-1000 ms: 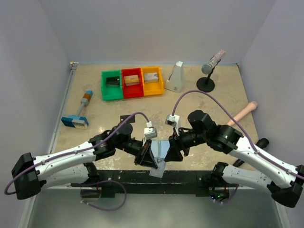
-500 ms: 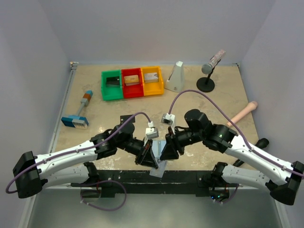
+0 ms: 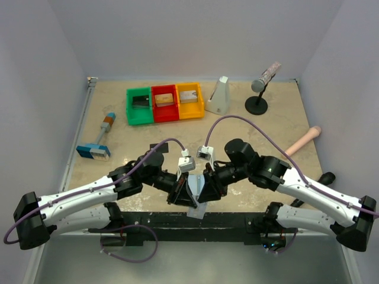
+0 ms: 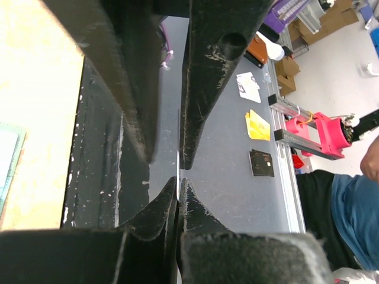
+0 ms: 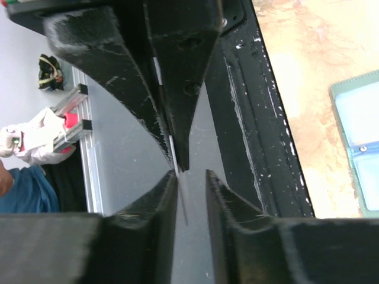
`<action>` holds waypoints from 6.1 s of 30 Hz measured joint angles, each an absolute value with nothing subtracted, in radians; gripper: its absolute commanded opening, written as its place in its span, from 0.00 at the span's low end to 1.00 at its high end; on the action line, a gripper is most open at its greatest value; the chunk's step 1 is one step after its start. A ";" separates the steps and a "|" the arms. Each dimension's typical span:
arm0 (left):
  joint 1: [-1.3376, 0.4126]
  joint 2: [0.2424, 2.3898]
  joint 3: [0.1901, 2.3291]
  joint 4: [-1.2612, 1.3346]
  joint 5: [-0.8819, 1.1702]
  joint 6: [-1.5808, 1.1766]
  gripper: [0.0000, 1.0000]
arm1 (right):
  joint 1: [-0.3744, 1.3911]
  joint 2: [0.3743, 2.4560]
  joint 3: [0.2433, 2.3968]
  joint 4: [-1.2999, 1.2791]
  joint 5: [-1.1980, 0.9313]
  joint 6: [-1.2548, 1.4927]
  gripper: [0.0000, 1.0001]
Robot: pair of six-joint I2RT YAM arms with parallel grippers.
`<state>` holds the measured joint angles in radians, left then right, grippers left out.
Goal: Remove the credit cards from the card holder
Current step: Place the credit card at the center of the board.
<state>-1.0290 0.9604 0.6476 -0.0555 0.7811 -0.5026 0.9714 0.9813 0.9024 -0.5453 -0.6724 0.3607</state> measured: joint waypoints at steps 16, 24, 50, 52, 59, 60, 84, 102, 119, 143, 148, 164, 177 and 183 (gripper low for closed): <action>-1.007 0.879 0.645 -0.079 0.649 -0.496 0.61 | 0.976 0.889 0.830 -0.473 -0.657 0.411 0.00; -0.956 0.566 0.412 0.068 0.267 -0.637 0.77 | 0.959 0.697 0.629 -0.275 -0.375 0.595 0.00; -0.955 0.562 0.104 0.642 0.042 -0.925 0.71 | 0.959 0.596 0.353 0.314 -0.041 0.936 0.00; -0.955 0.566 0.104 0.665 0.049 -0.925 0.69 | 0.959 0.596 0.353 0.320 -0.041 0.942 0.00; -0.955 0.617 0.104 0.719 0.079 -0.925 0.66 | 0.959 0.615 0.343 0.374 -0.045 0.958 0.00; -0.955 0.623 0.104 0.723 0.080 -0.925 0.65 | 0.959 0.618 0.341 0.378 -0.047 0.961 0.00; -0.955 0.642 0.104 0.809 0.104 -0.927 0.08 | 0.959 0.634 0.331 0.428 -0.072 0.984 0.00; -0.903 0.618 0.263 0.451 0.078 -0.884 0.00 | 0.957 0.403 0.525 -0.209 0.044 0.862 0.84; -0.700 1.273 0.751 -0.071 0.133 -0.763 0.00 | 0.955 0.426 0.607 -0.684 0.110 0.765 0.80; -0.545 1.657 0.896 0.045 0.293 -0.802 0.00 | 0.955 0.405 0.549 -0.696 0.086 0.759 0.80; -0.526 1.689 0.931 0.041 0.306 -0.801 0.00 | 0.955 0.406 0.549 -0.696 0.086 0.759 0.80; -0.506 1.766 0.971 0.020 0.344 -0.801 0.08 | 0.955 0.427 0.549 -0.696 0.083 0.758 0.81; -0.499 1.770 0.976 -0.032 0.342 -0.787 0.24 | 0.955 0.424 0.549 -0.698 0.084 0.758 0.82; -0.494 1.770 0.976 -0.045 0.333 -0.781 0.29 | 0.955 0.413 0.549 -0.714 0.087 0.758 0.83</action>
